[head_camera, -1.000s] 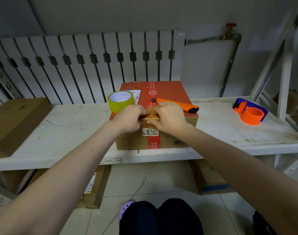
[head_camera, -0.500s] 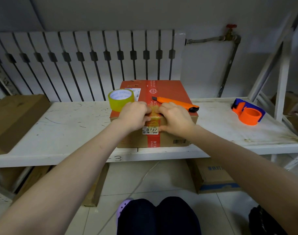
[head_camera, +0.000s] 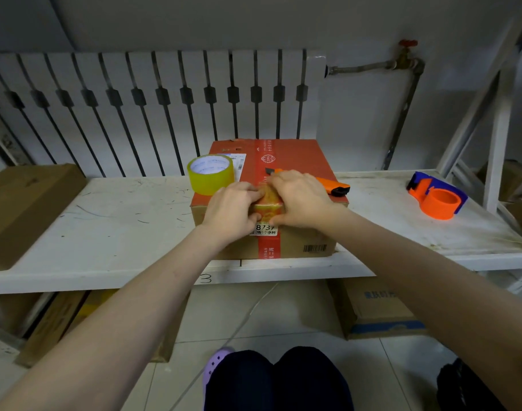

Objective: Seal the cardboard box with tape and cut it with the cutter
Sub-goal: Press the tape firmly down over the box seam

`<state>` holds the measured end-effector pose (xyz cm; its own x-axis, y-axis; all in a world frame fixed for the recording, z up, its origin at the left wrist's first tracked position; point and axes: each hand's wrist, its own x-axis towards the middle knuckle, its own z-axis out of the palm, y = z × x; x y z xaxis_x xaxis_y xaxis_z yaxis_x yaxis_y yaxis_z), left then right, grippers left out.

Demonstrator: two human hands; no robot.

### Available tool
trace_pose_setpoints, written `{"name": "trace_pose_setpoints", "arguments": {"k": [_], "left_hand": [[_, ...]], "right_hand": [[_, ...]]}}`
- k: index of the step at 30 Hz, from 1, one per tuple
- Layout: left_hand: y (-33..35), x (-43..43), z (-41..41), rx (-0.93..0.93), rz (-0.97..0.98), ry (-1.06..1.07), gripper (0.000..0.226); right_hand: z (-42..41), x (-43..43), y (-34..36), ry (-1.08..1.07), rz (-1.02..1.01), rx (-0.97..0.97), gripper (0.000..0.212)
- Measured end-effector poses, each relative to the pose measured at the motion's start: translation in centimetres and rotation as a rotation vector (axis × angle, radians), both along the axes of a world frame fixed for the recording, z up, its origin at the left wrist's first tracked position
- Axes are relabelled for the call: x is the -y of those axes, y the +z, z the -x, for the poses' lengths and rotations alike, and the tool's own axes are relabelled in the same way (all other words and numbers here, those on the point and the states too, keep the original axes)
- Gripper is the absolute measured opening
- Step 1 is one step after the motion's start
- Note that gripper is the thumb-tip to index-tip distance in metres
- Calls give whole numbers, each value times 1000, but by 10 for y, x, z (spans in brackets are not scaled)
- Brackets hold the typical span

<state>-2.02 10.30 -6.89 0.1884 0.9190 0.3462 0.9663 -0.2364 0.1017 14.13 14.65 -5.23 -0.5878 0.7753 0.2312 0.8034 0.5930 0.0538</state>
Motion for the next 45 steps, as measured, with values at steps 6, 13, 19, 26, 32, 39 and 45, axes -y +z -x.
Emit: {"name": "trace_pose_setpoints", "arguments": {"k": [6, 13, 19, 26, 32, 39, 45], "left_hand": [[-3, 3, -3, -7, -14, 7, 58], [0, 2, -3, -31, -29, 13, 56], [3, -2, 1, -42, -48, -3, 47], [10, -9, 3, 46, 92, -32, 44], [16, -19, 5, 183, 207, -19, 42], [15, -22, 13, 208, 215, -116, 37], [19, -20, 7, 137, 213, -94, 37]], "right_hand": [[1, 0, -12, 9, -23, 14, 77], [-5, 1, 2, 72, 39, 122, 68], [1, 9, -15, 27, -82, 13, 67], [-9, -2, 5, 79, 56, 122, 54], [-11, 1, -7, 80, -89, 25, 33], [-8, 10, -3, 45, -71, -260, 25], [-7, 12, -3, 44, -43, -271, 15]]}}
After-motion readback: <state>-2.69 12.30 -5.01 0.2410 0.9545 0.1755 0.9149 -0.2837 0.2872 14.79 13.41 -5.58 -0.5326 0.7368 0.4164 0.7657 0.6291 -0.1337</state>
